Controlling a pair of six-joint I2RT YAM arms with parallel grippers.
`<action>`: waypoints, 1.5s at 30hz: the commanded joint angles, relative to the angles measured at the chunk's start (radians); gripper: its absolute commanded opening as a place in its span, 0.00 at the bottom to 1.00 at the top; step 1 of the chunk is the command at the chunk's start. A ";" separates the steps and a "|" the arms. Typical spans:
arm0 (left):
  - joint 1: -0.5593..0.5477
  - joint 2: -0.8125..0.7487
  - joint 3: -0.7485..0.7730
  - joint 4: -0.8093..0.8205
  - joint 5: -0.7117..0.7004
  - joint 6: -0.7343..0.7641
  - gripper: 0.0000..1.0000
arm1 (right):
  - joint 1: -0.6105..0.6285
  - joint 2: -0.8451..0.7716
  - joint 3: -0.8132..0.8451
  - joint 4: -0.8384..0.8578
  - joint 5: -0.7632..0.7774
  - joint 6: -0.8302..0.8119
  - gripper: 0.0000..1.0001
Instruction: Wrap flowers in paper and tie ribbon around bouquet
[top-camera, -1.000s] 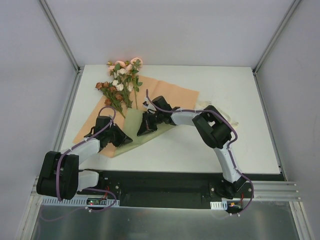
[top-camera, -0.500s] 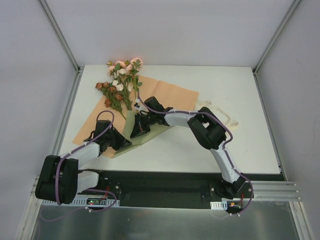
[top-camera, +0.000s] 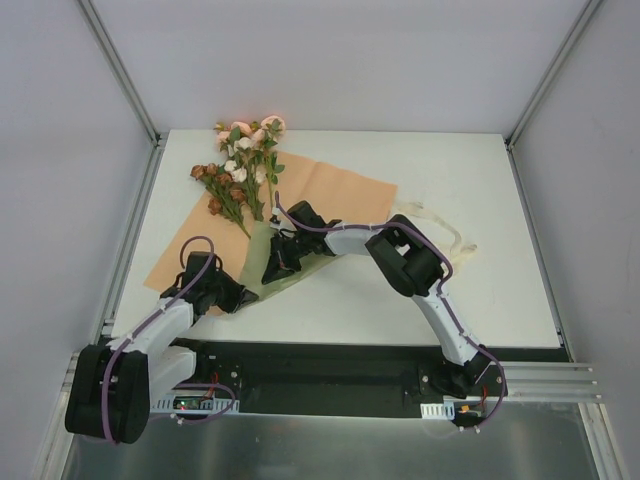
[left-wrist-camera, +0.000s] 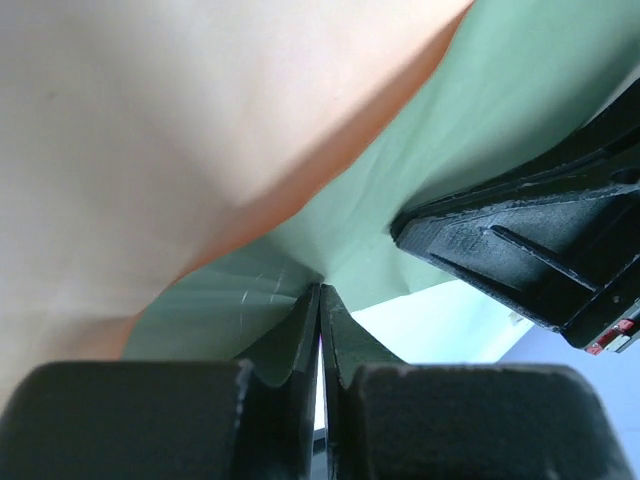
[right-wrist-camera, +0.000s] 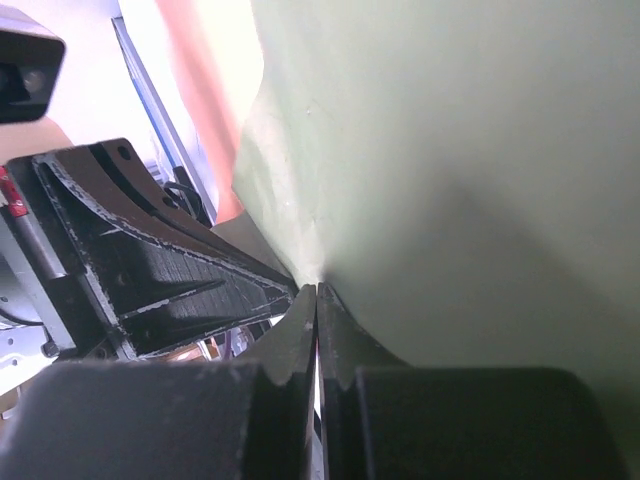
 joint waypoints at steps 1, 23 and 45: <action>0.006 -0.056 -0.089 -0.202 -0.074 -0.132 0.00 | -0.002 0.025 0.015 -0.029 0.031 -0.014 0.00; 0.007 -0.720 -0.123 -0.670 -0.206 -0.500 0.58 | -0.002 0.024 0.066 -0.112 0.015 -0.086 0.00; 0.007 -0.628 -0.130 -0.621 -0.407 -0.465 0.41 | -0.002 0.036 0.075 -0.092 0.005 -0.069 0.00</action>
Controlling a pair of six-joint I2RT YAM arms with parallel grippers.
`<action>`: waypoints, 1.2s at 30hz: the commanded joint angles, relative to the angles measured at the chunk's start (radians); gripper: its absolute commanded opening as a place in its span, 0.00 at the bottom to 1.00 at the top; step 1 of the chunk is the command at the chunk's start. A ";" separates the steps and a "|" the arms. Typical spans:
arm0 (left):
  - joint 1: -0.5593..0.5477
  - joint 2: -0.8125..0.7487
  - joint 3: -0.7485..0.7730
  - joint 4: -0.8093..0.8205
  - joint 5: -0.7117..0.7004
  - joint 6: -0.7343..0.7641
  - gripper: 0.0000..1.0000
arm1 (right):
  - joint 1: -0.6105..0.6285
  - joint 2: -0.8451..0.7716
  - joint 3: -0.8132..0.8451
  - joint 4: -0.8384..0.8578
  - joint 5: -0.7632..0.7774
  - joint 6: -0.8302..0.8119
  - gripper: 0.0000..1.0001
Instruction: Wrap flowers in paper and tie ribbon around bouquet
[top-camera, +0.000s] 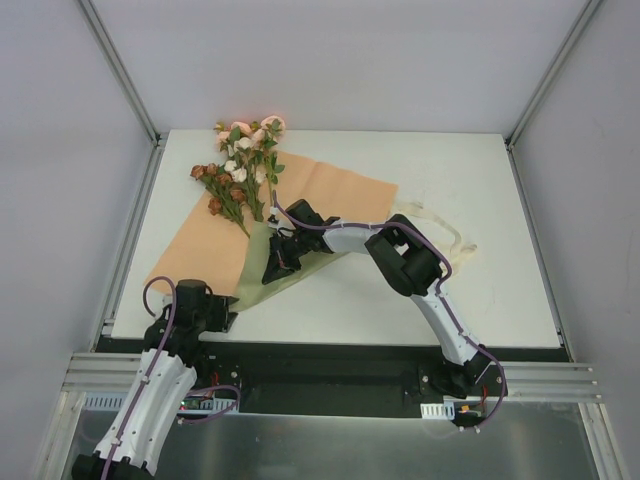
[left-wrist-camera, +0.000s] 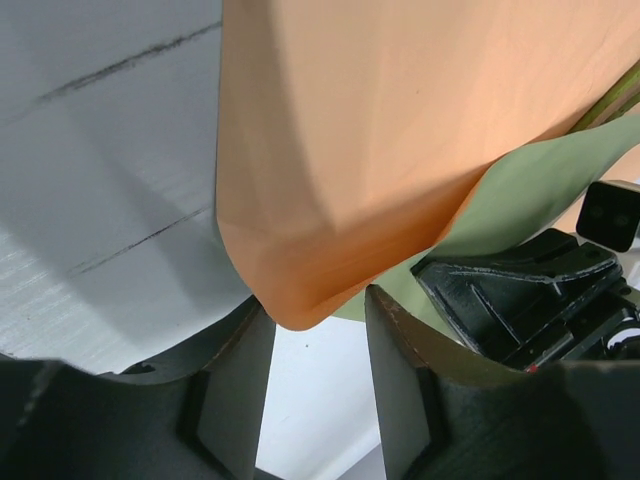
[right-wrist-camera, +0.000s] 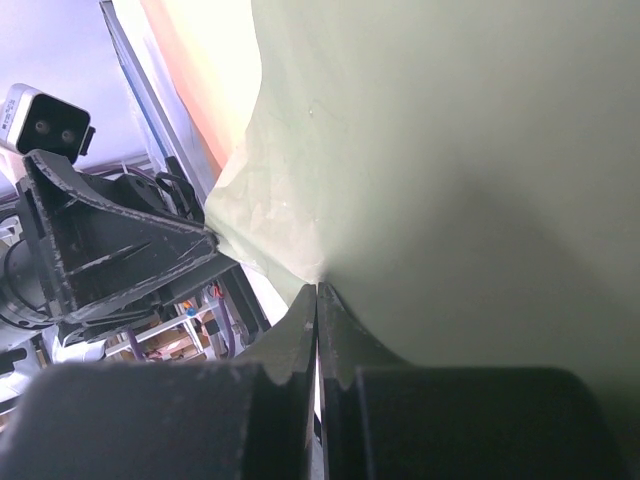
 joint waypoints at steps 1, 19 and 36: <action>0.006 0.039 -0.031 -0.075 -0.103 0.064 0.38 | 0.000 0.020 0.027 -0.014 0.019 -0.012 0.00; -0.038 0.250 0.206 0.187 -0.034 0.553 0.00 | 0.001 0.013 0.009 -0.014 0.042 0.008 0.00; -0.341 0.870 0.681 0.262 -0.068 0.936 0.00 | -0.060 -0.121 -0.057 0.001 0.024 0.029 0.00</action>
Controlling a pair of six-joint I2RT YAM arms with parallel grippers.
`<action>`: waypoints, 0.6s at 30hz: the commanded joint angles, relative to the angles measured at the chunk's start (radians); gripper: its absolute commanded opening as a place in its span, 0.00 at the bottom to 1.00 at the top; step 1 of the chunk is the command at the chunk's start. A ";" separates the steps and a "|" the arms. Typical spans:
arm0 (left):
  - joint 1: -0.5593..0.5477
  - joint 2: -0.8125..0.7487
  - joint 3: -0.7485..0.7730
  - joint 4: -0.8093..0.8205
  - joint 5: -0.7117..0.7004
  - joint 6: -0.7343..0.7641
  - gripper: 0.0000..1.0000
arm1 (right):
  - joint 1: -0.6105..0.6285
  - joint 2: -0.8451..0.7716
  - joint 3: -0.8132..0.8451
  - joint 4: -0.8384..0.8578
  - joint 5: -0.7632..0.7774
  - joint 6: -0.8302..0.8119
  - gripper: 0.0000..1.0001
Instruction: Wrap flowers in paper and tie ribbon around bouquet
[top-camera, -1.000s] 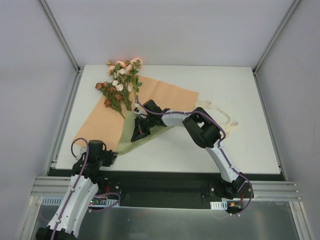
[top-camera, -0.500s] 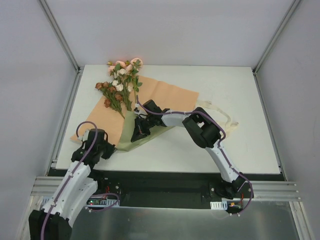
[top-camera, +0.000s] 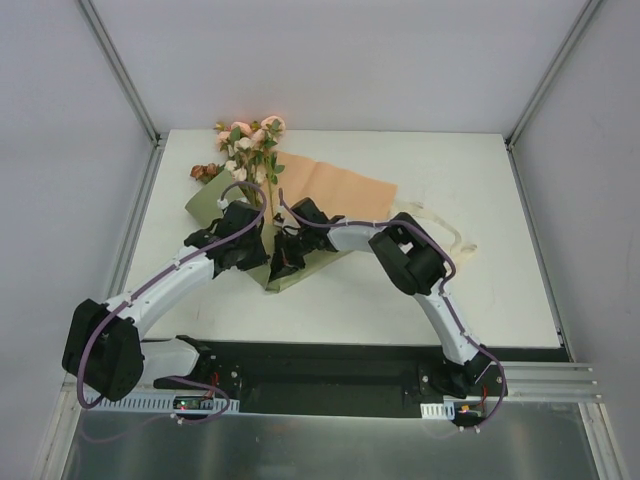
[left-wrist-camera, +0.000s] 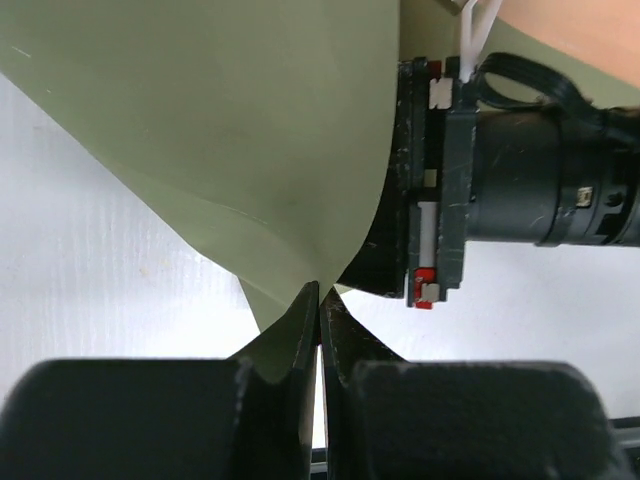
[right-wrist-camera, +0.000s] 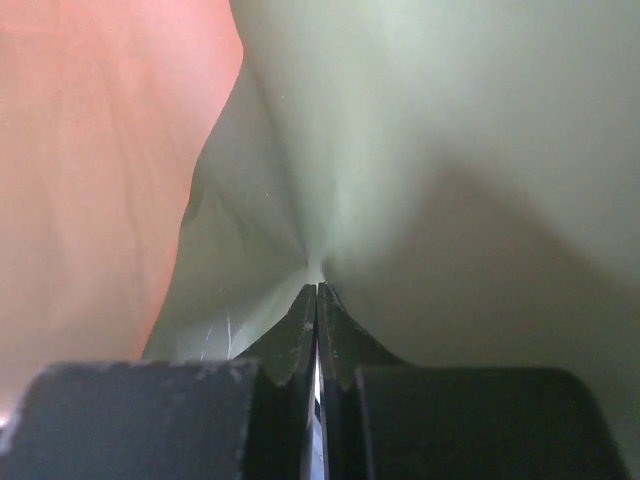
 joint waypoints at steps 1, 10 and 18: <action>-0.011 -0.004 0.036 0.048 0.023 0.099 0.00 | -0.049 -0.119 -0.042 -0.007 0.007 -0.004 0.00; -0.015 0.040 0.065 0.149 0.122 0.165 0.00 | -0.094 -0.184 -0.104 -0.036 0.022 -0.053 0.00; -0.049 0.212 0.178 0.211 0.243 0.194 0.00 | -0.100 -0.113 -0.113 -0.022 0.092 -0.030 0.00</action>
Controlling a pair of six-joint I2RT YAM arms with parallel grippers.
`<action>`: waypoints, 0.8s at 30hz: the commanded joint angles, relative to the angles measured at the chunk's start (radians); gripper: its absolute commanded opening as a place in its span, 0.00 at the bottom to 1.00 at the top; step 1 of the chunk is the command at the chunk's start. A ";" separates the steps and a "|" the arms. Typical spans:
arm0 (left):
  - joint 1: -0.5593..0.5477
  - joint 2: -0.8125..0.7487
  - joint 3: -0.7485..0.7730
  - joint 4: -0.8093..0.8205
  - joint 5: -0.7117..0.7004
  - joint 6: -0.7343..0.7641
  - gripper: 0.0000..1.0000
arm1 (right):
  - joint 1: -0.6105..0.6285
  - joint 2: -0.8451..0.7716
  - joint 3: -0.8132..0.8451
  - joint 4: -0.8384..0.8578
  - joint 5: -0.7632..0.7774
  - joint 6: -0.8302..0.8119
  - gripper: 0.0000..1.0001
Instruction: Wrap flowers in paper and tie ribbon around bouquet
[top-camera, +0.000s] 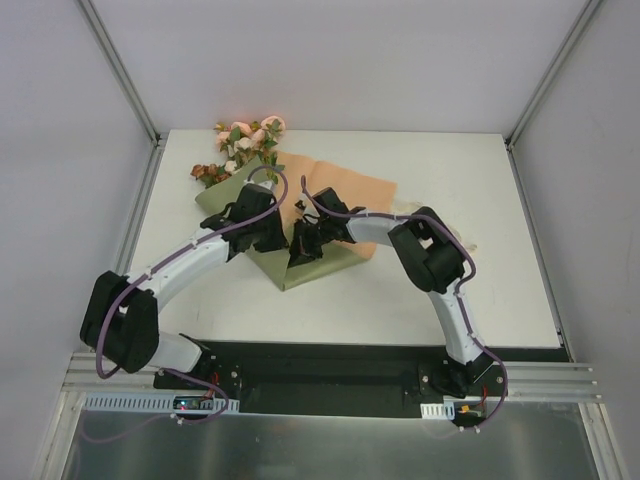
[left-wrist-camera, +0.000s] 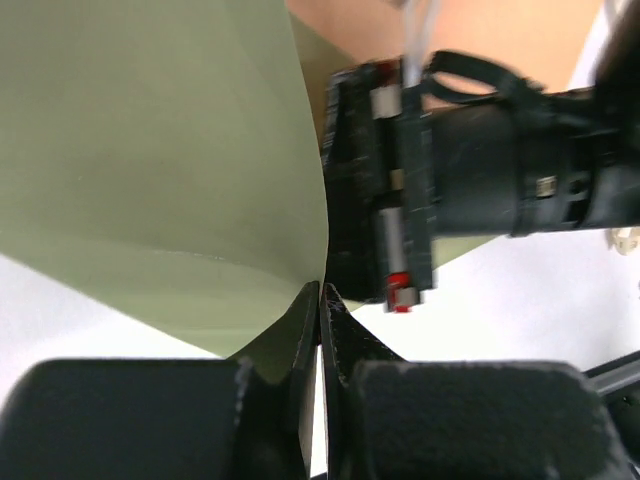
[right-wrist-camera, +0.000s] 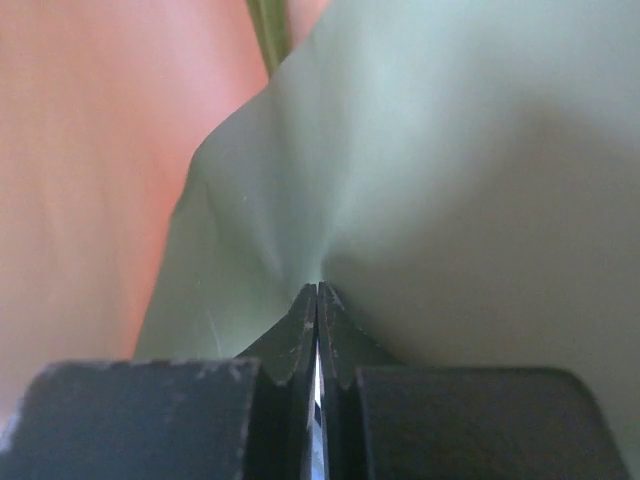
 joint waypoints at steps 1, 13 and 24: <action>-0.044 0.107 0.096 0.074 0.091 0.046 0.00 | -0.002 0.024 0.005 0.006 0.037 0.004 0.01; -0.057 0.255 0.119 0.149 0.131 0.054 0.00 | -0.104 -0.114 -0.104 0.025 -0.010 -0.027 0.00; -0.055 0.178 0.067 0.149 0.032 0.026 0.00 | -0.175 -0.419 -0.259 -0.280 0.006 -0.328 0.27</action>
